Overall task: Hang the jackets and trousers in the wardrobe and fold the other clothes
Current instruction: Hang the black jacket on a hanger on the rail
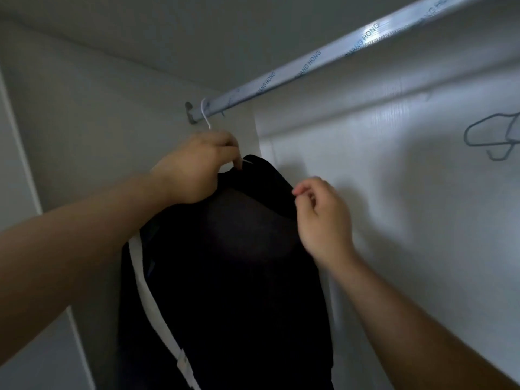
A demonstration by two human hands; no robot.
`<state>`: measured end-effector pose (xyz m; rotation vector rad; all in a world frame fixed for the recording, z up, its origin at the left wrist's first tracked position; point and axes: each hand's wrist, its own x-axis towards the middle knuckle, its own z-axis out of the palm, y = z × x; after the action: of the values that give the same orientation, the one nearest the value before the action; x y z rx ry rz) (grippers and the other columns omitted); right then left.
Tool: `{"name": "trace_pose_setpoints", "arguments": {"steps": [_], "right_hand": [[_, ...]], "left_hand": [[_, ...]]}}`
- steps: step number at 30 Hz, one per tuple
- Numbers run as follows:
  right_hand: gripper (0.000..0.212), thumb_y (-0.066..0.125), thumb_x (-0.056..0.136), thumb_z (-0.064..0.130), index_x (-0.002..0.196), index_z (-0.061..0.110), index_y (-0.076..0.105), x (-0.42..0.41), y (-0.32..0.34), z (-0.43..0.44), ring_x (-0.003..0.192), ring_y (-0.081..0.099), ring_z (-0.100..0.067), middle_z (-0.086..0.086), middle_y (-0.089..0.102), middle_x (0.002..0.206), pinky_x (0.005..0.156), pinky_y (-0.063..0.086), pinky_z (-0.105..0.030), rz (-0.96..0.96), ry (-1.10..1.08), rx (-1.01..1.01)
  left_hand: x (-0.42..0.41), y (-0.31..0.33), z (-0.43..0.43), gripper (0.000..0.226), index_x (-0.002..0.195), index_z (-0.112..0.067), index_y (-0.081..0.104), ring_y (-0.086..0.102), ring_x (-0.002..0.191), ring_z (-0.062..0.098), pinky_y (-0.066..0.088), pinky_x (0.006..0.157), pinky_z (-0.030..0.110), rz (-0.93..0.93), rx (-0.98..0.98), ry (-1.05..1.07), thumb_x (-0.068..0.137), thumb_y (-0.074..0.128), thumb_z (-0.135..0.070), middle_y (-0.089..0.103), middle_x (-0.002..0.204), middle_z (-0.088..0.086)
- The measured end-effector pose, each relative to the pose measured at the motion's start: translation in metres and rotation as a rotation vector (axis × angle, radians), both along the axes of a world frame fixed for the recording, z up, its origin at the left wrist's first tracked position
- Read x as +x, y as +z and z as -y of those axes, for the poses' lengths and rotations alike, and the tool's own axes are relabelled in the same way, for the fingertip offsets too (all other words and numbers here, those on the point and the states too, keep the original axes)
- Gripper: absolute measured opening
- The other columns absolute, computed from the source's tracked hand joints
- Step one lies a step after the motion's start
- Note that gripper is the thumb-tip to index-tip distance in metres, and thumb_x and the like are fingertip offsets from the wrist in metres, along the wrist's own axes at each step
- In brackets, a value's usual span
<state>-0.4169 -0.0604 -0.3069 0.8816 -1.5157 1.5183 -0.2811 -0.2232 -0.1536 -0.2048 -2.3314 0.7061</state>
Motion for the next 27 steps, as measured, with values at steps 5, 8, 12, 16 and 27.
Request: {"name": "trace_pose_setpoints", "arguments": {"steps": [5, 8, 12, 16, 27], "right_hand": [[0.021, 0.055, 0.079, 0.038, 0.070, 0.050, 0.069, -0.043, 0.073, 0.007, 0.101, 0.061, -0.011, 0.022, 0.065, 0.095, 0.088, 0.048, -0.032, 0.145, 0.178, 0.546], [0.014, 0.066, 0.085, 0.043, 0.095, 0.052, 0.072, -0.058, 0.085, 0.027, 0.120, 0.049, -0.027, 0.008, 0.056, 0.126, 0.105, 0.044, -0.043, 0.139, -0.026, 0.936], [0.023, 0.072, 0.085, 0.009, 0.083, 0.031, 0.076, -0.064, 0.090, 0.034, 0.080, 0.066, -0.020, -0.002, 0.071, 0.095, 0.058, 0.054, -0.024, 0.345, 0.220, 0.951], [0.014, 0.056, 0.093, 0.009, 0.103, 0.011, 0.066, -0.075, 0.090, 0.023, 0.046, 0.053, -0.018, -0.008, 0.060, 0.066, 0.034, 0.034, -0.014, 0.629, 0.136, 1.014], [0.050, 0.053, 0.089, 0.066, 0.080, 0.026, 0.081, -0.074, 0.056, 0.028, 0.077, 0.070, -0.011, 0.012, 0.074, 0.087, 0.060, 0.050, -0.024, 0.657, 0.588, 0.119]], "left_hand": [[0.003, -0.008, -0.025, 0.038, 0.113, -0.046, 0.063, 0.057, 0.093, -0.005, 0.044, 0.081, 0.013, 0.477, 0.312, 0.223, 0.090, 0.045, -0.071, 0.061, 0.099, -0.025], [0.006, -0.010, -0.021, 0.076, 0.113, -0.050, 0.060, 0.059, 0.087, -0.005, 0.045, 0.072, 0.021, 0.552, 0.212, 0.382, 0.059, 0.045, -0.101, 0.062, 0.098, -0.025], [0.016, -0.002, -0.019, 0.022, 0.085, -0.049, 0.067, 0.057, 0.080, -0.019, 0.040, 0.060, 0.009, 0.656, 0.288, 0.473, 0.077, 0.070, -0.069, 0.065, 0.087, -0.033], [0.032, 0.010, -0.010, 0.014, 0.090, -0.040, 0.078, 0.070, 0.084, -0.005, 0.049, 0.078, 0.016, 0.746, 0.576, 0.440, 0.083, 0.076, -0.052, 0.075, 0.092, -0.023], [0.029, -0.008, -0.005, 0.035, 0.116, -0.031, 0.062, 0.061, 0.094, 0.014, 0.048, 0.075, 0.028, 0.214, 0.365, 0.448, 0.089, 0.065, -0.054, 0.063, 0.103, -0.009]]}}
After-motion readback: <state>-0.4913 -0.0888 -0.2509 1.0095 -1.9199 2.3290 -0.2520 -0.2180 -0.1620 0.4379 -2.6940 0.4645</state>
